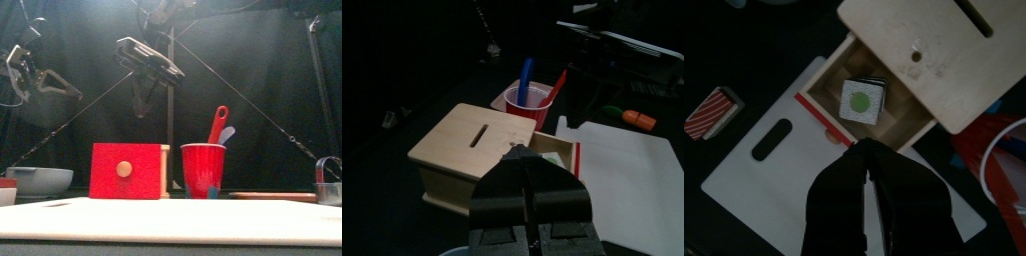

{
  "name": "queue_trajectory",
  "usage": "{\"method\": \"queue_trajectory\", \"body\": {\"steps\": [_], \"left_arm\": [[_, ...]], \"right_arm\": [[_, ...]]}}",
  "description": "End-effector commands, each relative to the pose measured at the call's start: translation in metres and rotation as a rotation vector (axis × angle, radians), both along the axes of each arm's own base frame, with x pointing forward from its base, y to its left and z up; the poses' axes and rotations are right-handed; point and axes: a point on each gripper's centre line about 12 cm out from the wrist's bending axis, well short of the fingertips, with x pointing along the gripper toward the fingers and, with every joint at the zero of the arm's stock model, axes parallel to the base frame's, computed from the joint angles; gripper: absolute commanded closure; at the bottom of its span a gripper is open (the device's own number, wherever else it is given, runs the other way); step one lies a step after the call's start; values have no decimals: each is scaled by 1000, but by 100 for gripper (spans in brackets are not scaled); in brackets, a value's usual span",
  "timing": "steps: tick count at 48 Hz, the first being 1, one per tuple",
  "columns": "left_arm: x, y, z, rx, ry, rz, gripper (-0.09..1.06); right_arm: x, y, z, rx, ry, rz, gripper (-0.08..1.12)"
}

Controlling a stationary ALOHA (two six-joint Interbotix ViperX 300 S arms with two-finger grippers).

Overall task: Place sushi on board then cut the sushi with the knife then place the pieces on the plate
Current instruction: Place the sushi on the board

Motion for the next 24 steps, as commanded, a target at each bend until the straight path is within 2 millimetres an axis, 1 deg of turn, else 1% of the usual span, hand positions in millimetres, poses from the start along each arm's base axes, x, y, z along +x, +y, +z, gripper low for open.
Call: {"method": "queue_trajectory", "body": {"steps": [1,2,7,10,13,17,24], "left_arm": [[2,2,4,5,-13,5,81],[1,2,4,5,-13,7,81],[0,1,2,3,-10,7,81],[0,1,2,1,-11,8,81],[0,1,1,-5,-12,8,81],[0,2,0,-14,-12,13,81],[-2,2,-4,-39,-10,24,81]], "right_arm": [[12,-2,21,5,-9,-19,27],[15,-2,18,4,6,-23,22],[24,-5,13,-11,46,-45,8],[27,-9,14,-38,56,-60,4],[29,-15,17,-83,70,-89,3],[32,-19,17,-106,84,-106,3],[35,-17,7,-85,120,-108,3]]}}
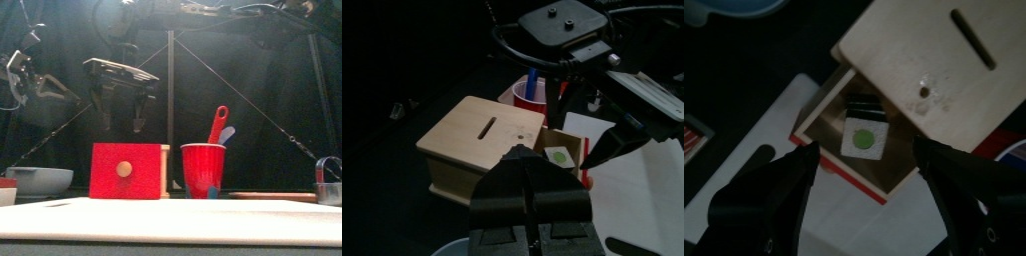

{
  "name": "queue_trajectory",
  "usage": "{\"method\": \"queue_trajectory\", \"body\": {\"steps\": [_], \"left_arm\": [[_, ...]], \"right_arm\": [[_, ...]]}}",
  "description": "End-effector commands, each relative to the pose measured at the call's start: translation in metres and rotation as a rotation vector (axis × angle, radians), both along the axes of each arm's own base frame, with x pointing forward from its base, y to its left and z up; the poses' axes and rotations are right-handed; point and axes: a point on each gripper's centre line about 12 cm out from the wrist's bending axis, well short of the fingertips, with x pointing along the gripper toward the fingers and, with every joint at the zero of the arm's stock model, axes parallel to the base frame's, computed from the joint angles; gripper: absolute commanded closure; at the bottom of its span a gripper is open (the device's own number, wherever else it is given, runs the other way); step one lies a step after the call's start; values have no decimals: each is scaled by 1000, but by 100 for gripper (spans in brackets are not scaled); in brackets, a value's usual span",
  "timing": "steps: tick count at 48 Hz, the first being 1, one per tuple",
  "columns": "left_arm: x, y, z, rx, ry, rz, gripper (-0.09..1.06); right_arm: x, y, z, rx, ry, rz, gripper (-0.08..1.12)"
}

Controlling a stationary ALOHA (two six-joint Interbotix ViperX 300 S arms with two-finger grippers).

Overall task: Place sushi on board then cut the sushi with the knife then place the pieces on the plate
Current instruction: Place the sushi on the board

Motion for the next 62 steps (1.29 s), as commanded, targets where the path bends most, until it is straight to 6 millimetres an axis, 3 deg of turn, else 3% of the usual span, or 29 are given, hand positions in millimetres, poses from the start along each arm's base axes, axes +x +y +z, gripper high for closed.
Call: {"method": "queue_trajectory", "body": {"steps": [1,19,30,37,51,59,62], "left_arm": [[1,2,4,-12,-19,12,81],[0,2,1,-26,-16,18,81],[0,2,1,-26,-16,17,81],[0,2,0,-27,-13,19,81],[0,2,1,-34,-16,21,81],[1,3,3,-45,-25,28,81],[1,4,4,-51,-30,32,81]], "right_arm": [[-2,-1,20,9,-33,-17,3],[-6,1,5,16,48,-44,3],[-17,-1,20,-14,78,-60,3],[-34,4,40,-71,142,-76,3],[-89,7,107,-117,139,-89,3],[-128,5,112,-123,184,-99,3],[-129,5,108,-118,142,-91,3]]}}
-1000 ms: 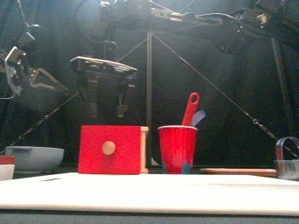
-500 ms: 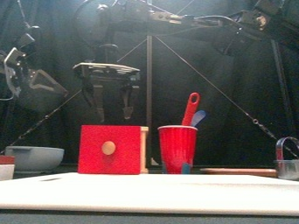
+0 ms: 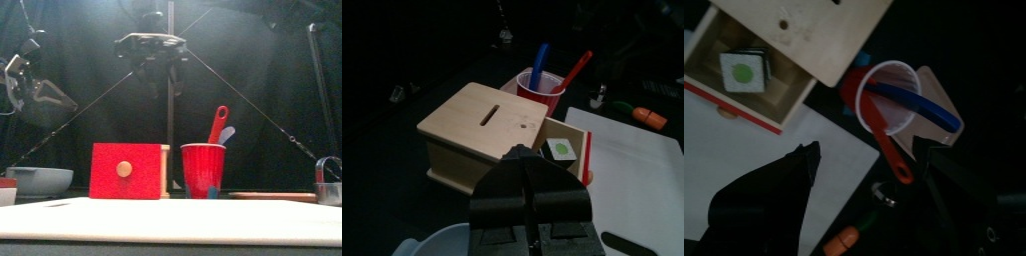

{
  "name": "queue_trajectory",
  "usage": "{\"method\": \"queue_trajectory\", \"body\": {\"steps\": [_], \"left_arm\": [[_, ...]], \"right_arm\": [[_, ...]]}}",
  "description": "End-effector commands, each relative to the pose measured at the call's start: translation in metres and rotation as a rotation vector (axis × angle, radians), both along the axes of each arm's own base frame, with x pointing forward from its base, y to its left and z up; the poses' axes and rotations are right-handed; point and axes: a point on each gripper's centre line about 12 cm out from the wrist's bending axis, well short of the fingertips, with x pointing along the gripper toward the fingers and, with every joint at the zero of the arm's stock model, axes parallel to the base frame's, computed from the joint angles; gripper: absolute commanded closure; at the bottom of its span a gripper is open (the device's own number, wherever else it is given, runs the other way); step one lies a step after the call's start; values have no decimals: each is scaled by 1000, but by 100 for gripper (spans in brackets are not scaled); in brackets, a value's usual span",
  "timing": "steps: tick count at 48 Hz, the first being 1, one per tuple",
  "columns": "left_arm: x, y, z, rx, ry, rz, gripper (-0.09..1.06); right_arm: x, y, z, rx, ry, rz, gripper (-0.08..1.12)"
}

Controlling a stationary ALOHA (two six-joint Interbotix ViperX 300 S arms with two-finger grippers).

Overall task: Place sushi on board then cut the sushi with the knife then place the pieces on the plate
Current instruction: Place the sushi on the board

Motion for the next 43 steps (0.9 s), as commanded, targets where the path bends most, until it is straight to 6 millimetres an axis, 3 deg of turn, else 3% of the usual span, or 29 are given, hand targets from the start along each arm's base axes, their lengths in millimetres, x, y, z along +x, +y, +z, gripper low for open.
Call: {"method": "queue_trajectory", "body": {"steps": [1,11,19,26,32,43], "left_arm": [[4,3,10,1,-29,10,81],[5,5,15,-4,-44,19,81],[4,6,14,-3,-42,27,81],[3,10,17,-2,-48,48,81],[3,11,19,-1,-53,58,81],[2,13,18,-6,-52,67,81]], "right_arm": [[-19,-1,19,8,-111,15,3],[-2,3,-15,88,-144,68,3],[-8,-2,-18,96,-200,84,3],[-6,-1,-44,139,-366,69,3],[6,3,-53,162,-490,63,3],[43,4,-66,159,-507,72,3]]}}
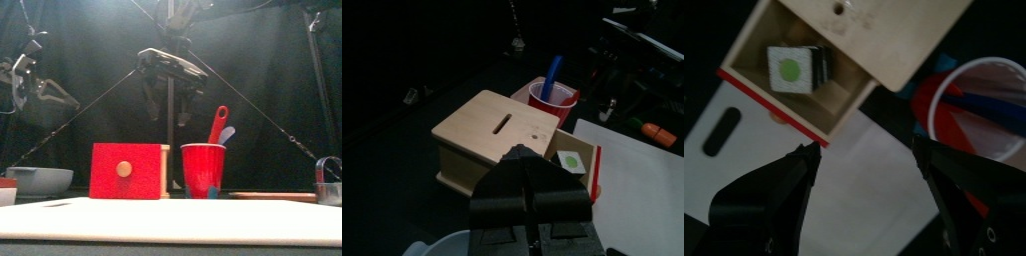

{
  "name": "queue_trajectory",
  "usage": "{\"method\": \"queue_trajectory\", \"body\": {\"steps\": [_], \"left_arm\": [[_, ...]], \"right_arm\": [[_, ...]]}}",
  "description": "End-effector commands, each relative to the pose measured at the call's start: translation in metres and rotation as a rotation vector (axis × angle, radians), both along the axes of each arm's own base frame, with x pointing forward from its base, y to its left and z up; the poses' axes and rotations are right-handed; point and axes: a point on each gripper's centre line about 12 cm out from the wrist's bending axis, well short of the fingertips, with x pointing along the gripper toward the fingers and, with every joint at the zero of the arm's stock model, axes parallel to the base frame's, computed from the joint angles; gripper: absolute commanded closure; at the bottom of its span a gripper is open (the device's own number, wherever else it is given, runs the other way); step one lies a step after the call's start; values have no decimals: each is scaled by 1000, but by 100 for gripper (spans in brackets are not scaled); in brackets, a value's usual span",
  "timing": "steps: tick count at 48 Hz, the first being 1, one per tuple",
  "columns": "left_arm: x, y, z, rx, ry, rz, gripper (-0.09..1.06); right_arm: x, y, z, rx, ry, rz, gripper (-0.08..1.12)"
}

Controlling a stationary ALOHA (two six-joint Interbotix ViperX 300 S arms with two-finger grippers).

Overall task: Place sushi on board then cut the sushi with the knife then place the pieces on the plate
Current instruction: Place the sushi on the board

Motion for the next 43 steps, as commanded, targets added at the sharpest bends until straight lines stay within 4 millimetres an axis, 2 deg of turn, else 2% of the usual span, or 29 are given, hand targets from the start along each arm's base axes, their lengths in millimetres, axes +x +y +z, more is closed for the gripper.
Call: {"method": "queue_trajectory", "body": {"steps": [1,11,25,43], "left_arm": [[4,3,11,12,-27,10,81],[2,4,9,8,-21,15,81],[2,4,7,1,-11,14,81],[2,3,6,-1,-7,14,81]], "right_arm": [[21,-1,17,-9,-68,4,3],[44,-6,-4,-4,-44,-10,3],[45,-9,-20,9,-18,-24,3],[48,-23,-17,6,-45,-46,3]]}}
